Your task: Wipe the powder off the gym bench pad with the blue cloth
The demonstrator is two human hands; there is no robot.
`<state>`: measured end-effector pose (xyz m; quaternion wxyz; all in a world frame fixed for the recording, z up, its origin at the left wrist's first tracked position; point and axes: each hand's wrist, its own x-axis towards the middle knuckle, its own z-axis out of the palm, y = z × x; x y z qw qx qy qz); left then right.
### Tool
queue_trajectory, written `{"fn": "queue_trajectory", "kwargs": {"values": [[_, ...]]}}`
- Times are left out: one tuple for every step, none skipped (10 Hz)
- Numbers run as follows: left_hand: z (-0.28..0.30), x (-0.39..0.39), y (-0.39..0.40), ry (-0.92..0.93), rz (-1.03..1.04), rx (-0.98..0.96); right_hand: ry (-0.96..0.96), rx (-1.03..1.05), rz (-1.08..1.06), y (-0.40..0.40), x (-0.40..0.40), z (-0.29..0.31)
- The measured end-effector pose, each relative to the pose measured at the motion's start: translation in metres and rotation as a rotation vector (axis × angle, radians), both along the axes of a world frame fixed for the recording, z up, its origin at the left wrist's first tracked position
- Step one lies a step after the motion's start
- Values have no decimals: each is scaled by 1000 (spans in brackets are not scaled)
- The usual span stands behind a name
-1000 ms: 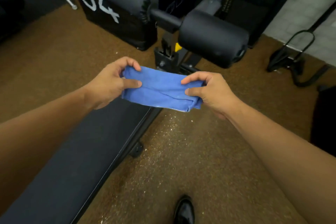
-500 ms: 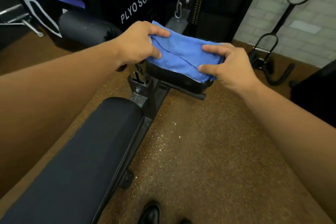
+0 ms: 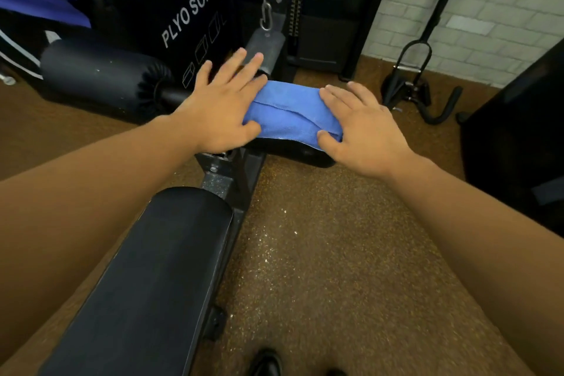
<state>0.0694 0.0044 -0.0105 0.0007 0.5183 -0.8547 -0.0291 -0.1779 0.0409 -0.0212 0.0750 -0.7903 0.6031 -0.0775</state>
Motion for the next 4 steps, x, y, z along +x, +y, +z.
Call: {"fn": "queue_trajectory", "kwargs": {"values": [[-7, -1, 2, 20, -4, 17, -44, -1, 11, 3, 1, -6], [-4, -4, -3, 69, -14, 79, -64, 4, 19, 3, -2, -6], [5, -1, -8, -16, -7, 107, -93, 48, 46, -2, -5, -3], [20, -8, -7, -97, 23, 99, -156, 69, 46, 0, -17, 5]]}}
